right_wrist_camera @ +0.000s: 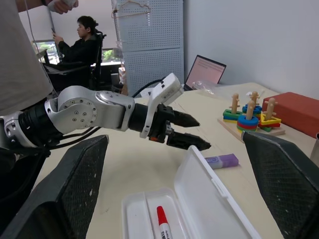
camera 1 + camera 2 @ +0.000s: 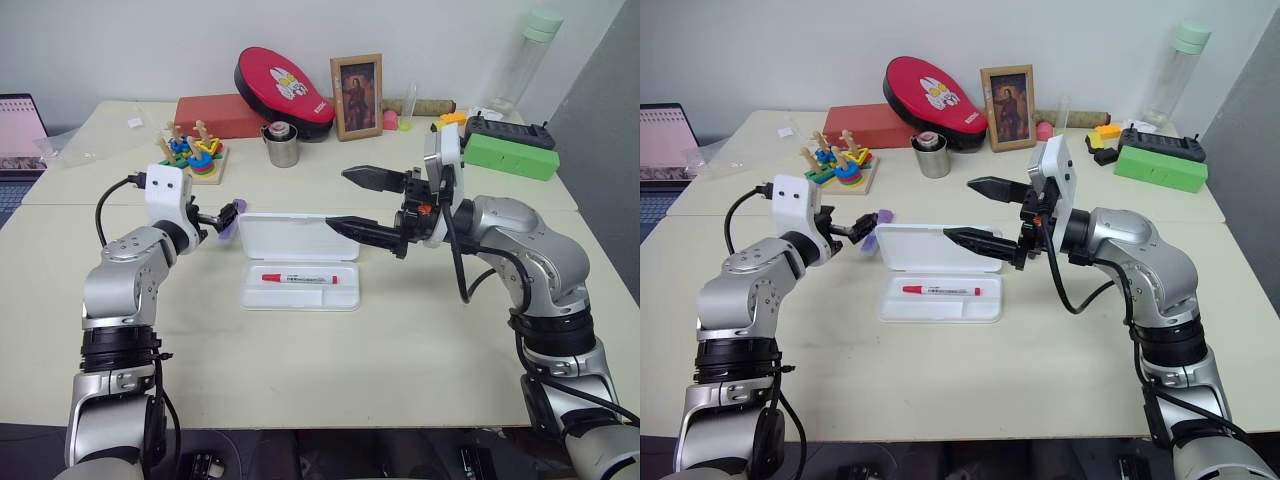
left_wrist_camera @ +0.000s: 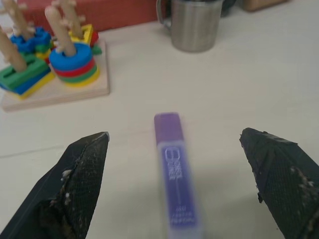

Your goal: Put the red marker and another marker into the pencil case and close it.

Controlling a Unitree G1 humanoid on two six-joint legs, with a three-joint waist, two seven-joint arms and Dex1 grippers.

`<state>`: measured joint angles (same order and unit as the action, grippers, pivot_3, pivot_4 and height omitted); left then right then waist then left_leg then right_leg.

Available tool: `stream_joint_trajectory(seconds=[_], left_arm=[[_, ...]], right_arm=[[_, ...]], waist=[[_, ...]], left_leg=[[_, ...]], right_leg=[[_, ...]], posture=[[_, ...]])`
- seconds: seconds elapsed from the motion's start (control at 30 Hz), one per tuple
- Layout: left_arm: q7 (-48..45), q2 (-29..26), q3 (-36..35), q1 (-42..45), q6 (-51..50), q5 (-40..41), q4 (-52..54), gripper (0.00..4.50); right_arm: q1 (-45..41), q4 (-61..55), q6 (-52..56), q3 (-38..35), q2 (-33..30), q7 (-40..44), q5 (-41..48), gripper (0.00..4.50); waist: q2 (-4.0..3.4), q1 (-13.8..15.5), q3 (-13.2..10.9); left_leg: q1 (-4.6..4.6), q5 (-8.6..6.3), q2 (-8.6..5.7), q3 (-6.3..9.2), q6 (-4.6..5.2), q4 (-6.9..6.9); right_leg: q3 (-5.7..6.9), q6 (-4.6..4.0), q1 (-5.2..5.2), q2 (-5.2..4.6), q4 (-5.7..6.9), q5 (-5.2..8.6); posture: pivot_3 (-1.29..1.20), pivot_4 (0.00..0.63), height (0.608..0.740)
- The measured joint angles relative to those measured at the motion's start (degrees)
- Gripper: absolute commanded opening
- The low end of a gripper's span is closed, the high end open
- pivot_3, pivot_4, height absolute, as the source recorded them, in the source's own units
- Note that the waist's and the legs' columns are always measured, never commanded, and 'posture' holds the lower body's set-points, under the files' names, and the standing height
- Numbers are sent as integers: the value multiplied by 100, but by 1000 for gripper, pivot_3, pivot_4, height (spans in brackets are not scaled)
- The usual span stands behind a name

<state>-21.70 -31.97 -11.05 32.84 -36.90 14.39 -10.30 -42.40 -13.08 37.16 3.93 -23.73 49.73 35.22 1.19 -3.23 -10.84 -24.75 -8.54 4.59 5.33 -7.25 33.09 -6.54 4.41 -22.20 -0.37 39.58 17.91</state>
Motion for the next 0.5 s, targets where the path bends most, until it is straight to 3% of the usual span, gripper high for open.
stream_joint_trajectory(seconds=[0.2,0.5], left_arm=[[-32,214,229,6,28,-122,-654,4483],[-121,235,432,215,302,-315,-1245,2757]], right_arm=[[0,5,-26,15,16,13,-23,4500],[1,4,-27,13,3,-21,-22,4500]], waist=[[0,0,0],[0,-1,1]], left_leg=[[0,0,0,3,0,-1],[1,0,-1,10,-1,-1]], right_leg=[[2,0,0,0,1,0],[7,-1,2,0,8,0]], posture=[[0,150,740],[0,150,740]])
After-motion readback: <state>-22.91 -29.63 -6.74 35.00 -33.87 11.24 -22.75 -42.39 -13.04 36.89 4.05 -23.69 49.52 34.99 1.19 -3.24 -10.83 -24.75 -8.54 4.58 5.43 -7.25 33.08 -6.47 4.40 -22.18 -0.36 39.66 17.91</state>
